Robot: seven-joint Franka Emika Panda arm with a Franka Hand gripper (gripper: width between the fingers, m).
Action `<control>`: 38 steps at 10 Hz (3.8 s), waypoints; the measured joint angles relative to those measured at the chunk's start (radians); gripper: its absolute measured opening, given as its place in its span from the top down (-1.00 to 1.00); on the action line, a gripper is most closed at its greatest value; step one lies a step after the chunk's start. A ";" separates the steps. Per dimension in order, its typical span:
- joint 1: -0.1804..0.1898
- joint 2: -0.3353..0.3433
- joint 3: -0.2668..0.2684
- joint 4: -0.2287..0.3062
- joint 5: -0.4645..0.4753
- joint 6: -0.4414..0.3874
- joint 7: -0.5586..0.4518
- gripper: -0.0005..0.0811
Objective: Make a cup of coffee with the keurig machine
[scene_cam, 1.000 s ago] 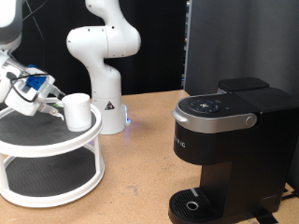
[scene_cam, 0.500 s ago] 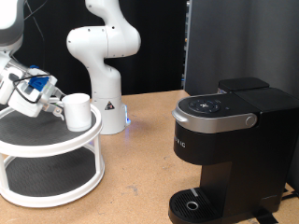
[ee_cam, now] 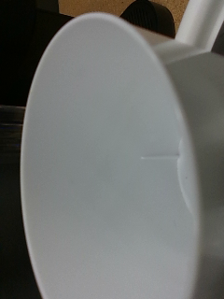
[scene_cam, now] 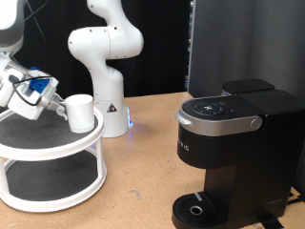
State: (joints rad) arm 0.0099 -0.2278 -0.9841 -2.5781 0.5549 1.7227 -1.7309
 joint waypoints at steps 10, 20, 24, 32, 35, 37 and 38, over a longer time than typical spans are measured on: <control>-0.003 -0.097 0.024 0.079 0.001 -0.124 0.171 0.81; 0.007 -0.172 0.201 -0.054 0.207 0.158 0.310 0.81; 0.073 -0.169 0.319 -0.111 0.378 0.342 0.318 0.81; 0.114 -0.160 0.404 -0.137 0.489 0.445 0.323 0.81; 0.134 -0.112 0.410 -0.157 0.538 0.506 0.270 0.81; 0.160 -0.060 0.413 -0.158 0.601 0.540 0.215 0.81; 0.170 -0.034 0.418 -0.158 0.627 0.553 0.192 0.81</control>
State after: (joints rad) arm 0.1802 -0.2613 -0.5661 -2.7360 1.1818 2.2761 -1.5389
